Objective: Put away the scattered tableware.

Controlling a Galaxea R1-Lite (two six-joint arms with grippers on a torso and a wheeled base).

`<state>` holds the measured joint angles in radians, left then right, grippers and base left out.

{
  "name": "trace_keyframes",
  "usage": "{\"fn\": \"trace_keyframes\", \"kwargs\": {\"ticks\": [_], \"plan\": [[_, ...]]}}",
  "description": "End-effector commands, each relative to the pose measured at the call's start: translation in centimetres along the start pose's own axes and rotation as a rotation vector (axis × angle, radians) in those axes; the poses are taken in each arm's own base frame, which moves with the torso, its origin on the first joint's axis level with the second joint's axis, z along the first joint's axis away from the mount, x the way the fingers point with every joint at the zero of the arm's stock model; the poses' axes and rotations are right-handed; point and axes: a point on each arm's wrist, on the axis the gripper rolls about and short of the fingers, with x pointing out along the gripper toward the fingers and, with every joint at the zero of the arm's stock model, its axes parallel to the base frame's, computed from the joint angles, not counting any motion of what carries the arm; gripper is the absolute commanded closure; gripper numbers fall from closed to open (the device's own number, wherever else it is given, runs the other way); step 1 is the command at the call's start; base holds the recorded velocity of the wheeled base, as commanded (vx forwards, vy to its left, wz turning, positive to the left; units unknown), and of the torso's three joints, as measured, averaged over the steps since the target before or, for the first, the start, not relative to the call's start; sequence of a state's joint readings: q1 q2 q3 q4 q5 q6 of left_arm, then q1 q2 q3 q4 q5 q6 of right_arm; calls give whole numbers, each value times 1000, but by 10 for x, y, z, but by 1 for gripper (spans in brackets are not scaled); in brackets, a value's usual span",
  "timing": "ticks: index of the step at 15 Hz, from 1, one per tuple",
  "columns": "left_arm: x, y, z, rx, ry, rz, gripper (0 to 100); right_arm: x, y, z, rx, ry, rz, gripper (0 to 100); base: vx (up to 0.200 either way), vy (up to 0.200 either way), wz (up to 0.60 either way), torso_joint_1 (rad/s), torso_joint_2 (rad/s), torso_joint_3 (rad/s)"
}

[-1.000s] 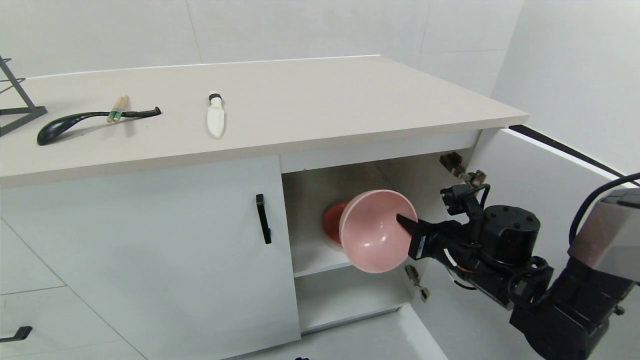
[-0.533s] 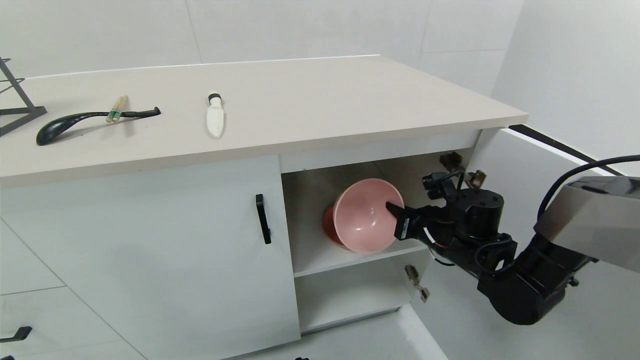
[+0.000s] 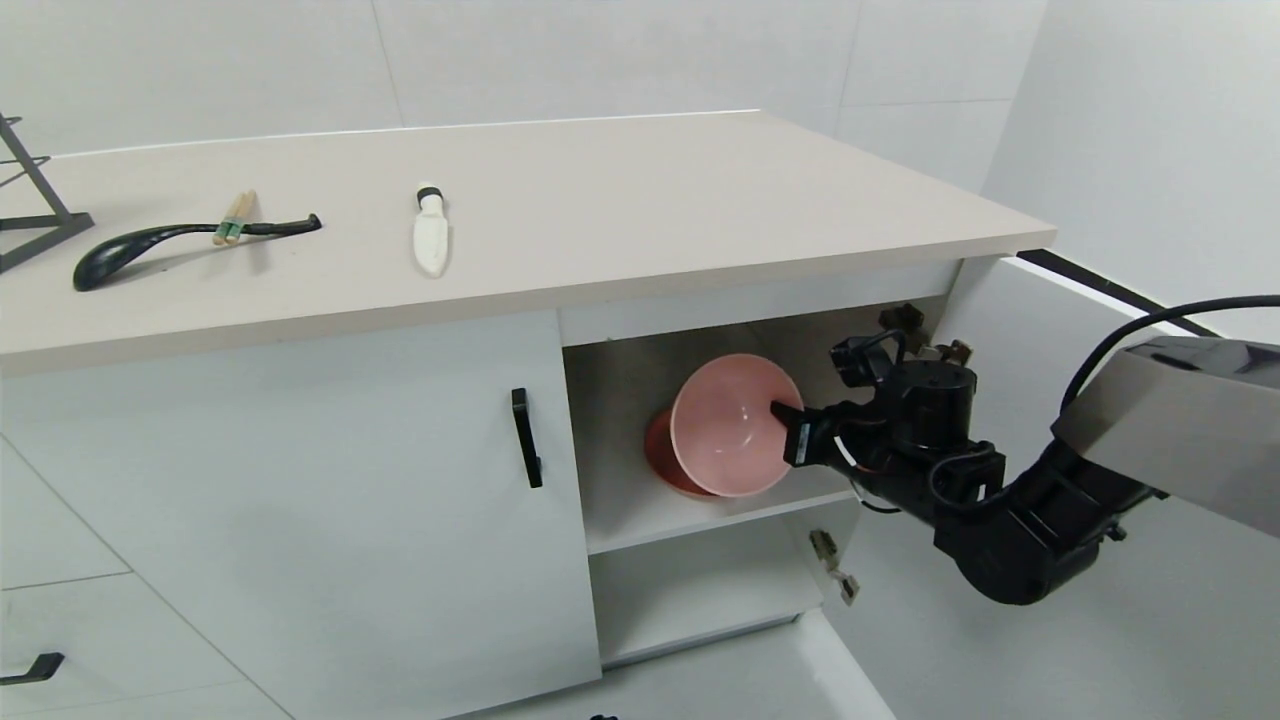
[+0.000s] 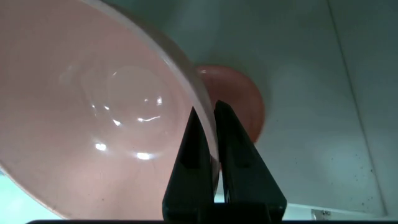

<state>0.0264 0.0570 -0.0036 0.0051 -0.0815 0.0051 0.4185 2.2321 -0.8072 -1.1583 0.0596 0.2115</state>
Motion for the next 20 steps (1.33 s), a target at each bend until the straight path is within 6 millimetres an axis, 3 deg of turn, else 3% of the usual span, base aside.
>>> {"fn": "trace_keyframes", "kwargs": {"ticks": [1, 7, 13, 20], "plan": [[0, 0, -1, -1, 1, 0, 0, 12, -3, -9, -4, 15, -3, 100, 0, 0, 0, 0, 0, 0], [-1, 0, -1, -1, -9, -6, 0, 43, -14, -26, 3, 47, -28, 100, 0, 0, 0, 0, 0, 0], [-1, 0, -1, -1, -12, -8, 0, 53, -30, -28, 12, 43, -60, 100, 0, 0, 0, 0, 0, 0], [-1, 0, -1, -2, -12, -6, 0, 61, -33, -37, 10, 56, -66, 100, 0, 0, 0, 0, 0, 0]]}}
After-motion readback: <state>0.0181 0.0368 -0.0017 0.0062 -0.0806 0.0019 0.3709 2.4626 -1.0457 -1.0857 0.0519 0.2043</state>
